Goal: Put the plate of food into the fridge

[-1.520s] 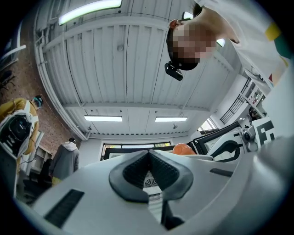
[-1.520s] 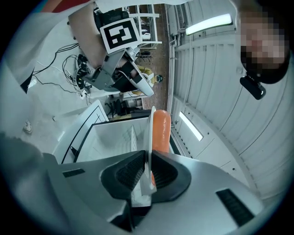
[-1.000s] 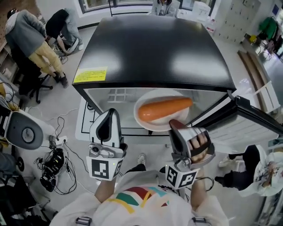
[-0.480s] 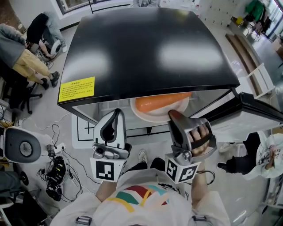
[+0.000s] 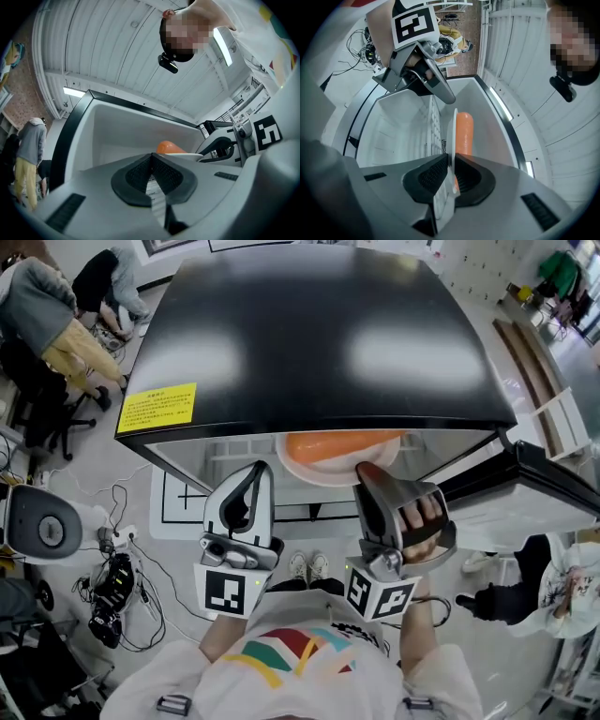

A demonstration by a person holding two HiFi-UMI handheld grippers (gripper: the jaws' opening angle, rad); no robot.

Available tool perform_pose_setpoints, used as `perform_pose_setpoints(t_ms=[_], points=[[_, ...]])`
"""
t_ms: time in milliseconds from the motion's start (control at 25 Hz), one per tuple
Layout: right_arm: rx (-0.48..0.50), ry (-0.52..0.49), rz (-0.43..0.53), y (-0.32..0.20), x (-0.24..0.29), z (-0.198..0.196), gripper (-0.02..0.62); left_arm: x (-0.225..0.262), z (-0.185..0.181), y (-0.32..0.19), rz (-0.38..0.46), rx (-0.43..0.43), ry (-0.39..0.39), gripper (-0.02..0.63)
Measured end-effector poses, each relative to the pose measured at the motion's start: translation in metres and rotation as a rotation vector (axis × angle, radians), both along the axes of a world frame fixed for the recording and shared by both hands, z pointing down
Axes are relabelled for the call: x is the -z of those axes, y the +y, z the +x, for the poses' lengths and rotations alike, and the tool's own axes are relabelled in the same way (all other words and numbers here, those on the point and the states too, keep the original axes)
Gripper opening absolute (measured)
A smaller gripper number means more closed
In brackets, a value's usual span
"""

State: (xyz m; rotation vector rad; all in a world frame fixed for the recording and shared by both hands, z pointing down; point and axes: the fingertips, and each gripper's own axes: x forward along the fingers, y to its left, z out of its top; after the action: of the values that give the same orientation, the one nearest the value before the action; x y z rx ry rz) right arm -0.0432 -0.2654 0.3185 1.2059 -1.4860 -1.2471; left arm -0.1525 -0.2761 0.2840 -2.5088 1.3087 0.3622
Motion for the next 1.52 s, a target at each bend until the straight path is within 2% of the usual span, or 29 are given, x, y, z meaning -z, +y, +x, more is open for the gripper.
perform_pose_setpoints(t_ms=[360,1520], points=[[0.013,0.051,-0.006,-0.012,0.000,0.004,0.040,-0.003,-0.003,-0.004,-0.024,0.062,-0.003,0.005],[-0.001,0.177,-0.190,-0.049,-0.022,0.003,0.048,-0.015,-0.001,-0.012,-0.069,0.047,-0.001,0.005]])
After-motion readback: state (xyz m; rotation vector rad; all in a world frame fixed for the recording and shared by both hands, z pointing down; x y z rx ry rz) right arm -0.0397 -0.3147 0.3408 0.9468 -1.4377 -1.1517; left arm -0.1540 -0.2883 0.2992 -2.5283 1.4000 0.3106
